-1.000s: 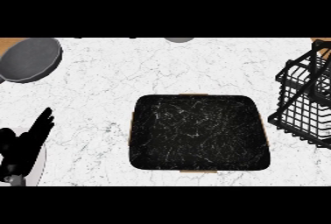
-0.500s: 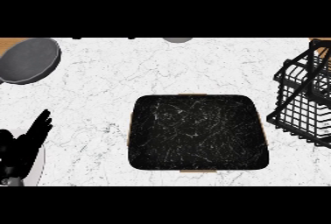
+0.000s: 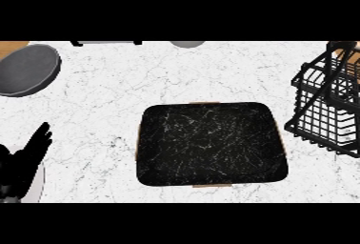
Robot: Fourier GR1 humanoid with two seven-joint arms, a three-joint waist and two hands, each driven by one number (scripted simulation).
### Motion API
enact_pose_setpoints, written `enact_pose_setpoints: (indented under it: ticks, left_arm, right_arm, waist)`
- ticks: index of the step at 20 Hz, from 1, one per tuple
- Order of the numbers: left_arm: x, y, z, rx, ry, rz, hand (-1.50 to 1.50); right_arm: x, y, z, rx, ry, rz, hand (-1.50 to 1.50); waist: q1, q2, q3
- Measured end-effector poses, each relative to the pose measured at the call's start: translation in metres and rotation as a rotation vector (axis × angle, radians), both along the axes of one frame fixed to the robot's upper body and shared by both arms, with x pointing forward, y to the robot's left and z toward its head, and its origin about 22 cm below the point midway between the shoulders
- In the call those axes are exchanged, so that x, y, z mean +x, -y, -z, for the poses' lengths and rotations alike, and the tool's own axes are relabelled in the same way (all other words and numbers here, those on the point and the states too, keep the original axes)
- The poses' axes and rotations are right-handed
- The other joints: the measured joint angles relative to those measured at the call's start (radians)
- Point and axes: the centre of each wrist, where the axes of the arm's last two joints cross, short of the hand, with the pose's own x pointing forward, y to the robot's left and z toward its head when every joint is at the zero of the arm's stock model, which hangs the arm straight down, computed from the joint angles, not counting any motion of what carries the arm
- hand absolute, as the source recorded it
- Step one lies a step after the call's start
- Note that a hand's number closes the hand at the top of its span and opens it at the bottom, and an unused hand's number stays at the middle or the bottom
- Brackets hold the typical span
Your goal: Pick the cupcake from the tray and place it in the tiered basket
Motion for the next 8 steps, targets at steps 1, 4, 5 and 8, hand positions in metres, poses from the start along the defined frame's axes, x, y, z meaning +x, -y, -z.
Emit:
enact_pose_setpoints:
  ticks: [1,4,5,8]
  left_arm:
    - [-0.001,-0.003,-0.001,0.002,-0.002,0.0,0.0]
    - [-0.006,-0.004,0.0,0.0,-0.008,-0.011,0.0]
    - [-0.007,-0.005,0.0,0.001,-0.009,-0.018,0.0]
    - [-0.012,-0.007,0.001,0.003,-0.005,-0.023,0.0]
  right_arm:
    - [-0.01,0.008,-0.004,0.035,0.04,-0.002,-1.5]
    - [-0.039,0.029,-0.006,0.128,0.162,-0.014,-1.5]
    - [-0.05,0.035,-0.005,0.146,0.2,-0.025,-1.5]
    - [-0.083,0.051,0.003,0.21,0.289,-0.06,-1.5]
  waist:
    - [-0.003,-0.001,0.0]
    - [-0.015,-0.004,0.0]
    - [-0.021,-0.006,0.0]
    - [-0.03,-0.009,0.0]
